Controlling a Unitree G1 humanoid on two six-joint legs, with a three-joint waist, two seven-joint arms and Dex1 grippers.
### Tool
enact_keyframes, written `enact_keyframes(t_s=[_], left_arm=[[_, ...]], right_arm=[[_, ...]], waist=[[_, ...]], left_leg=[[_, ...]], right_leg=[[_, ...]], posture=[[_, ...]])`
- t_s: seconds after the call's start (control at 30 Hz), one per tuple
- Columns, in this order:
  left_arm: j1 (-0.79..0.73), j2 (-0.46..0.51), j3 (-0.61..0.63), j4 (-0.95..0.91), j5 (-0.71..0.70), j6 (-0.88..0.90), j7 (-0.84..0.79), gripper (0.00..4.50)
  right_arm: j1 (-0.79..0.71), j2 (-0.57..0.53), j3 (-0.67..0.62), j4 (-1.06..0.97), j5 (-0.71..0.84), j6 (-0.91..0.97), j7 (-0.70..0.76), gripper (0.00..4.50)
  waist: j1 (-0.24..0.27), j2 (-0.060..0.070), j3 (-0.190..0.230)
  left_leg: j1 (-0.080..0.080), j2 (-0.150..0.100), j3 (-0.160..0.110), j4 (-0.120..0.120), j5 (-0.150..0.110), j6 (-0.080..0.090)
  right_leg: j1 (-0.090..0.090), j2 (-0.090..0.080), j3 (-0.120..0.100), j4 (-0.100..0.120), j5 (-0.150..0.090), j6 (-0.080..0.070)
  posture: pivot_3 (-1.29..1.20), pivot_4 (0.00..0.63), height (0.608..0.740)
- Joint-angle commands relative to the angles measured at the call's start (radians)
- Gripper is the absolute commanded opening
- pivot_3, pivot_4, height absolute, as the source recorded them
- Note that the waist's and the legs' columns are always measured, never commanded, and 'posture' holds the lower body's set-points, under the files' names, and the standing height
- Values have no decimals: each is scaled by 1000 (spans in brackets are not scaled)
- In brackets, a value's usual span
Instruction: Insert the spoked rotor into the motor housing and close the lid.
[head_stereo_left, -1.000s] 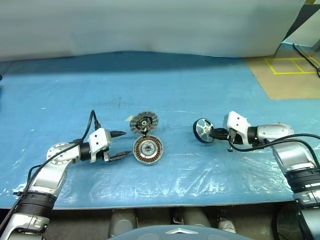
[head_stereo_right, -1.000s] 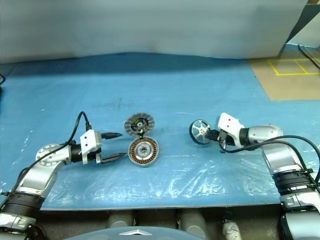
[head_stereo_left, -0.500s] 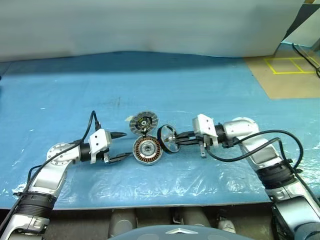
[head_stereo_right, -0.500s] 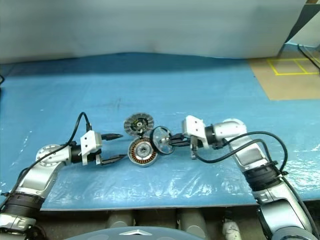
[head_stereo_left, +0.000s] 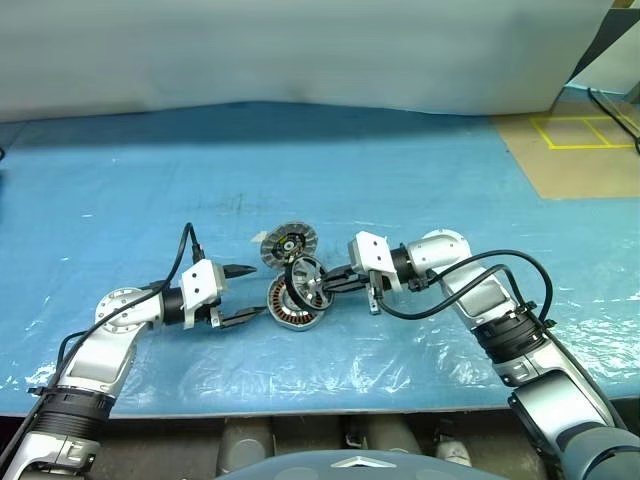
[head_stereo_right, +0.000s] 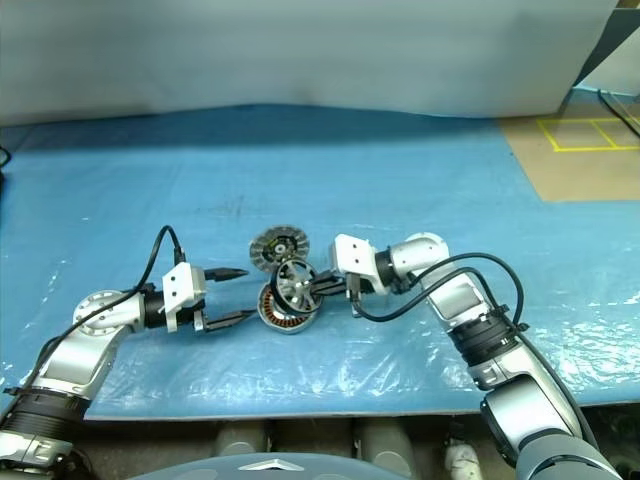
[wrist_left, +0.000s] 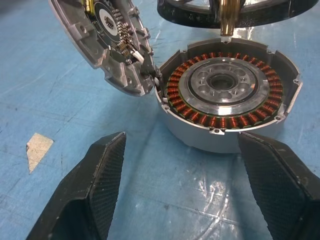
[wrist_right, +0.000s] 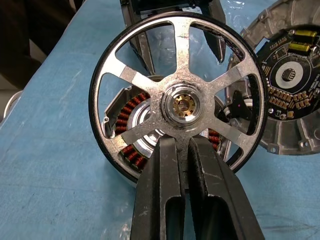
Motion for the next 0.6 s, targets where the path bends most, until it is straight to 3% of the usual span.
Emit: enact_keyframes(t_s=[0.03,0.6], left_arm=[[3,1,0,-42,-16,-4,-2,3732],[63,15,24,-35,-42,-40,-39,3732]], right_arm=[[-35,4,-8,4,-4,-28,9,33],[-51,50,24,60,-38,-74,16,33]], waist=[[0,0,0],[-1,0,0]], left_leg=[[0,0,0,0,0,0],[0,0,0,0,0,0]], right_leg=[[0,0,0,0,0,0],[0,0,0,0,0,1]], posture=[[0,150,740],[0,150,740]])
